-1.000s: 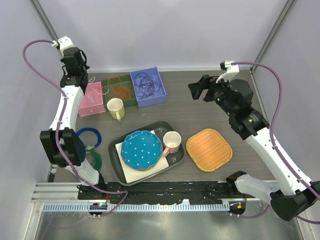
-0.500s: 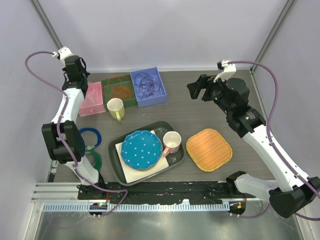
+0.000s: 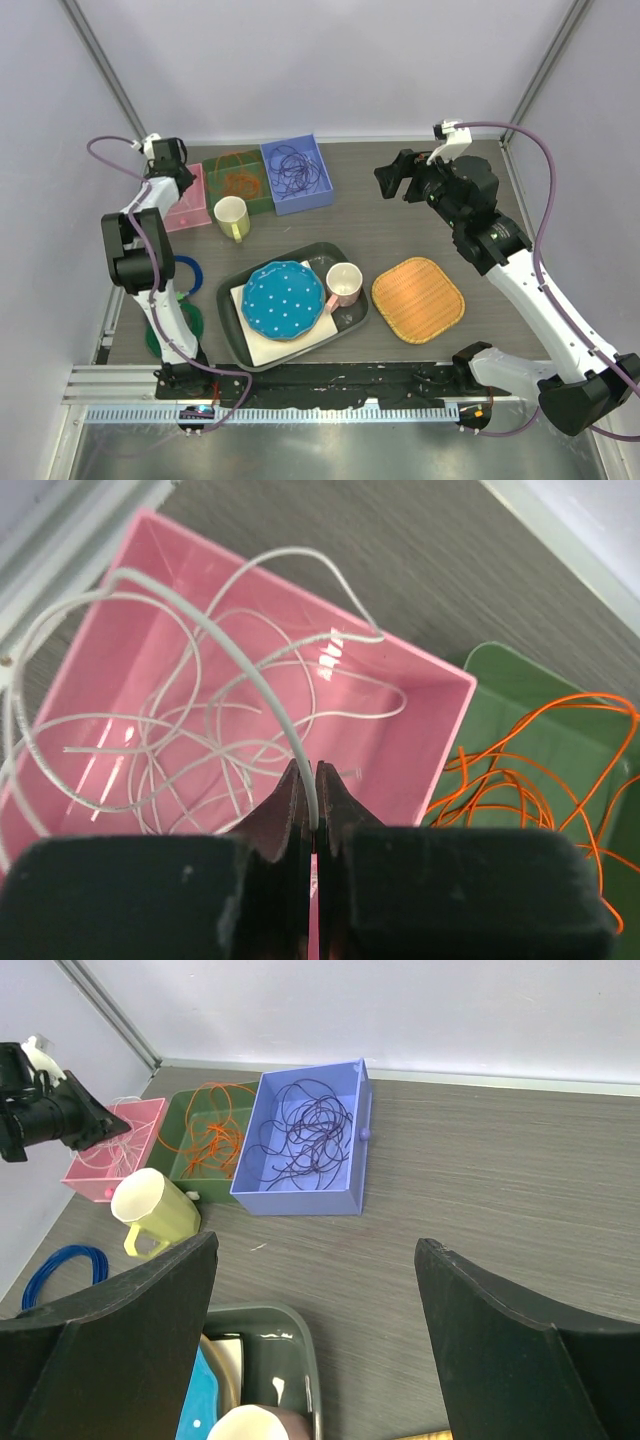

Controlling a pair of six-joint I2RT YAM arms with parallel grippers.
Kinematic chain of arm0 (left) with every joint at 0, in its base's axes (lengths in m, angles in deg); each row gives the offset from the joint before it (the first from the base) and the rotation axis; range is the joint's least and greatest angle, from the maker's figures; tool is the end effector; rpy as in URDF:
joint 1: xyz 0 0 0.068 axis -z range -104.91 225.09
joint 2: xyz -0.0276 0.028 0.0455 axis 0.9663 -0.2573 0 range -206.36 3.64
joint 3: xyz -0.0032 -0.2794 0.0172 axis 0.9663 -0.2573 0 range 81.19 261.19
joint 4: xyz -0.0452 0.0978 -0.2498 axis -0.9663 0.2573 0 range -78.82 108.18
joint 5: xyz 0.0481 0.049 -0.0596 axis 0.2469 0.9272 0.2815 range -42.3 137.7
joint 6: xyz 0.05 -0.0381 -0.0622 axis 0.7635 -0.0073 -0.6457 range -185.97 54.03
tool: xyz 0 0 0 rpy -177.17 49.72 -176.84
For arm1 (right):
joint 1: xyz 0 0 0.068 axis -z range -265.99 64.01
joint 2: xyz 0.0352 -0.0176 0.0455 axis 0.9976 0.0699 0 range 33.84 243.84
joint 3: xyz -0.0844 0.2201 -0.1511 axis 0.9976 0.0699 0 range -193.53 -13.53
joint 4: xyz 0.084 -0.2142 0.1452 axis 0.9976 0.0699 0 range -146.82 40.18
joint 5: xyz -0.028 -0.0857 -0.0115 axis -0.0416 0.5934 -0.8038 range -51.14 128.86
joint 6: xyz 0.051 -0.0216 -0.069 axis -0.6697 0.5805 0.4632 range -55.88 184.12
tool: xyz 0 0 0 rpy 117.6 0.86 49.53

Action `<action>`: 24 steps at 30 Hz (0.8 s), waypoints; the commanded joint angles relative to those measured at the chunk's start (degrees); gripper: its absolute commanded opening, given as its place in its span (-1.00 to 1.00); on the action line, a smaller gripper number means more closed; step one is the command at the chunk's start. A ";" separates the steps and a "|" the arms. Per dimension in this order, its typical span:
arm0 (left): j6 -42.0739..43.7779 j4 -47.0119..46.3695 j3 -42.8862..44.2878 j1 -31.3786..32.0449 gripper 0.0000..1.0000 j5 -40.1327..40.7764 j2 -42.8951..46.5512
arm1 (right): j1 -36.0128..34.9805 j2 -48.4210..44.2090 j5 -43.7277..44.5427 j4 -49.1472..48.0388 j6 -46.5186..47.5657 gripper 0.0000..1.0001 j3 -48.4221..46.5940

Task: Untangle the cables

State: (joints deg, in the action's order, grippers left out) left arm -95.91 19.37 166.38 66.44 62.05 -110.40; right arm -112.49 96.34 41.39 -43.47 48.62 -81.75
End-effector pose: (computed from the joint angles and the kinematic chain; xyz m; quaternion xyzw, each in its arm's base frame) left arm 0.4951 0.0951 0.1999 -0.3460 0.8198 0.0281 0.4554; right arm 0.2655 0.1285 0.4192 -0.0576 0.7503 0.2204 0.6206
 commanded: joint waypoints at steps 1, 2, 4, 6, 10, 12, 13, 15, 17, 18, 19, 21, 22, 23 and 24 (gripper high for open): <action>-4.94 2.35 2.88 -0.32 -1.00 0.05 -2.24 | -0.13 -1.85 0.64 -2.44 0.92 0.71 -0.77; -6.18 3.14 2.79 -0.41 -1.00 0.76 -2.50 | -0.13 -1.86 0.73 -2.45 0.83 0.71 -0.68; -8.55 3.24 1.48 -0.58 -1.00 0.68 -3.12 | -0.13 -1.94 0.64 -2.36 0.92 0.71 -0.77; -9.70 3.68 0.95 -0.58 -1.00 1.29 -3.56 | -0.13 -2.03 0.38 -2.36 0.92 0.70 -0.59; -10.85 5.52 1.47 -0.67 -0.92 2.00 -3.30 | -0.04 -2.47 0.38 -2.45 1.01 0.71 -0.50; -10.85 5.70 1.47 -0.76 -0.69 1.74 -2.25 | -0.13 -2.47 0.38 -2.45 1.01 0.70 -0.42; -10.85 5.44 1.39 -0.67 -0.59 1.56 -0.50 | -0.04 -2.56 0.20 -2.53 0.92 0.71 -0.50; -11.02 5.26 1.21 -0.67 -0.40 1.30 1.44 | -0.13 -2.47 0.11 -2.53 0.92 0.71 -0.42; -11.29 5.44 1.12 -0.67 -0.17 0.95 4.59 | -0.13 -2.12 -0.06 -2.53 0.83 0.71 -0.59; -11.46 5.52 1.03 -0.67 -0.10 0.68 5.66 | -0.04 -2.12 -0.06 -2.53 0.74 0.71 -0.59; -11.64 5.61 0.86 -0.67 -0.06 0.51 6.71 | -0.13 -2.03 -0.24 -2.53 0.65 0.71 -0.68; -12.08 5.61 0.07 -0.59 0.07 0.15 10.32 | -0.13 -2.12 -0.59 -2.53 0.57 0.71 -0.68; -12.17 5.35 -0.28 -0.58 0.17 -0.54 11.63 | -0.13 -2.12 -0.59 -2.53 0.57 0.71 -0.59; -12.43 5.00 -1.07 -0.50 0.33 -0.90 12.78 | -0.13 -2.03 -0.68 -2.53 0.48 0.71 -0.68; -12.60 4.82 -1.60 -0.41 0.39 -1.51 15.05 | -0.13 -2.03 -0.94 -2.53 0.39 0.71 -0.68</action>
State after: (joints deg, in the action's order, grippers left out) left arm -106.92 26.21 166.07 66.33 62.05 -104.58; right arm -112.49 95.20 41.15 -43.49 48.96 -81.75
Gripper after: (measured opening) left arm 0.624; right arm 0.853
